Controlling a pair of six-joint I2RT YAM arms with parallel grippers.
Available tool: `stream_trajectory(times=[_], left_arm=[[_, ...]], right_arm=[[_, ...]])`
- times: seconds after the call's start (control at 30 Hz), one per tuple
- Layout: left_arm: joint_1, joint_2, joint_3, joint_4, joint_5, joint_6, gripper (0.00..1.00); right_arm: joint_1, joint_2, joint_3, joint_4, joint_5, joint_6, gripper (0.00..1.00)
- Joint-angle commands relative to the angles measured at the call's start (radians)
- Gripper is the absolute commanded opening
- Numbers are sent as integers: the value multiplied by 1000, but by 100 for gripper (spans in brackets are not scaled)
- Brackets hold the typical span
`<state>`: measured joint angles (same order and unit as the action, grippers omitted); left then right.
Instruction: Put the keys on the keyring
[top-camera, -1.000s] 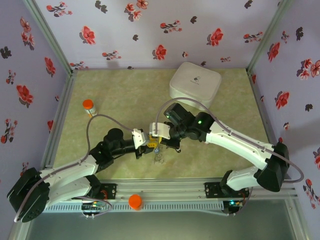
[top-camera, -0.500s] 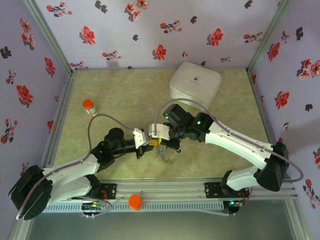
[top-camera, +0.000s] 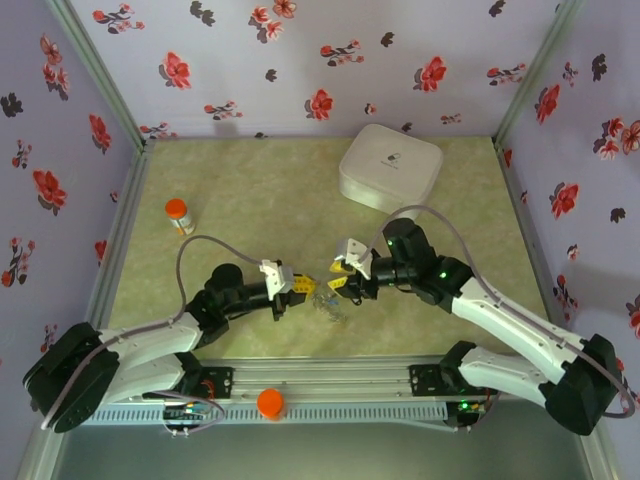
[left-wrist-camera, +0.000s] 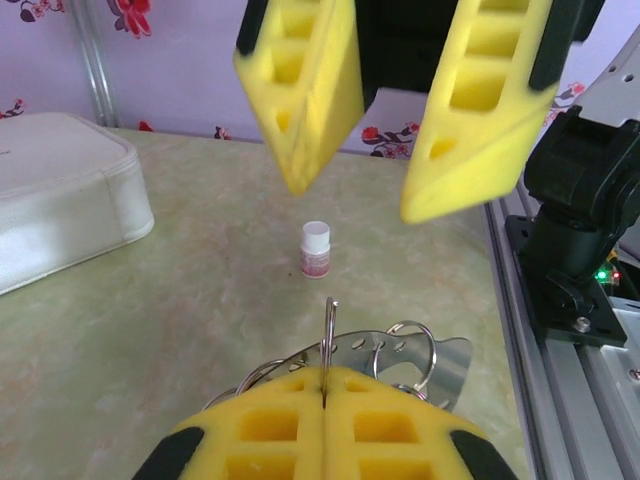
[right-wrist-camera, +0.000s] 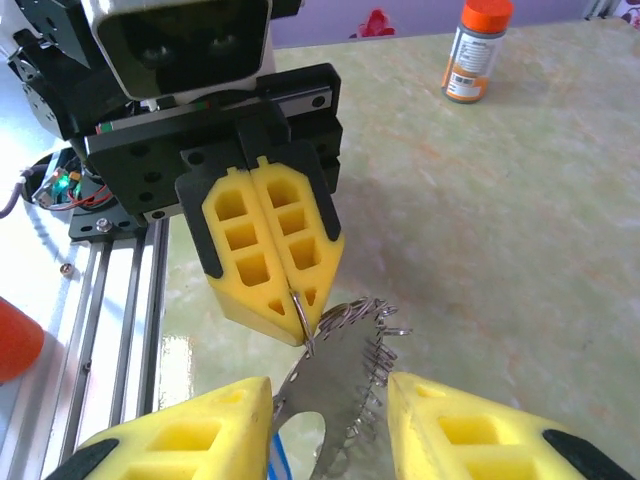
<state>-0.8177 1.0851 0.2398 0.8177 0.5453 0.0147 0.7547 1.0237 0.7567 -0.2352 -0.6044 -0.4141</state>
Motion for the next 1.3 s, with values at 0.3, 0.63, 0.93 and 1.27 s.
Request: stream_trajectory(times=[0.3,0.63,0.93,1.27], left_arm=[[8,48,-4,234,59,-78,0],[8,66,-1,283,68,-74,0],[8,82,1,310,73,-78,0],[8,28,19,113,15,-9,24]], right_arm=[[40,48,0,106,-40,-18,18],[78,79,-3,119,-35,-22,5],[81,87,-8,146,-50,-4,8],[86,90,89,-74,10,-69,0]])
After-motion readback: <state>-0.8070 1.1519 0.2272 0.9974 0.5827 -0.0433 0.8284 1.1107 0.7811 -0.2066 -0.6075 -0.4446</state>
